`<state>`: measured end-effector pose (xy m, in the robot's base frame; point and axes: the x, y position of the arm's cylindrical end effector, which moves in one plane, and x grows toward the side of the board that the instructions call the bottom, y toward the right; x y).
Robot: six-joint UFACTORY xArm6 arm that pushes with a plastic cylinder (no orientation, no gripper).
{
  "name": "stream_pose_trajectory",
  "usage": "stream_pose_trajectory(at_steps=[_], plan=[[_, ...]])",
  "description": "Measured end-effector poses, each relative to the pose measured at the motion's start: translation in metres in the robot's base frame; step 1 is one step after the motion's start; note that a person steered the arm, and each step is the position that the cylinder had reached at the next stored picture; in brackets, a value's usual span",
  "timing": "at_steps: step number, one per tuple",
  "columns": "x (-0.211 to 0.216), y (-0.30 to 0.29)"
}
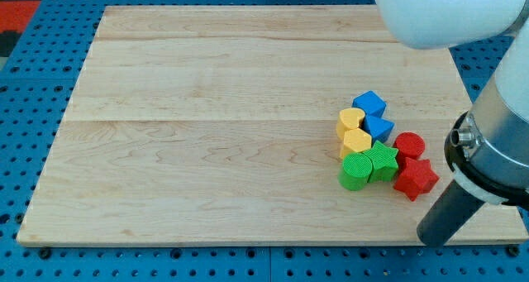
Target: Place your arm to the bottom right of the red star
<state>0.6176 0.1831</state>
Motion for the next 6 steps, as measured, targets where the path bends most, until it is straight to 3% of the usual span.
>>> stream_pose_trajectory(at_steps=[4,6], plan=[[-0.043,0.060],[-0.069,0.060]])
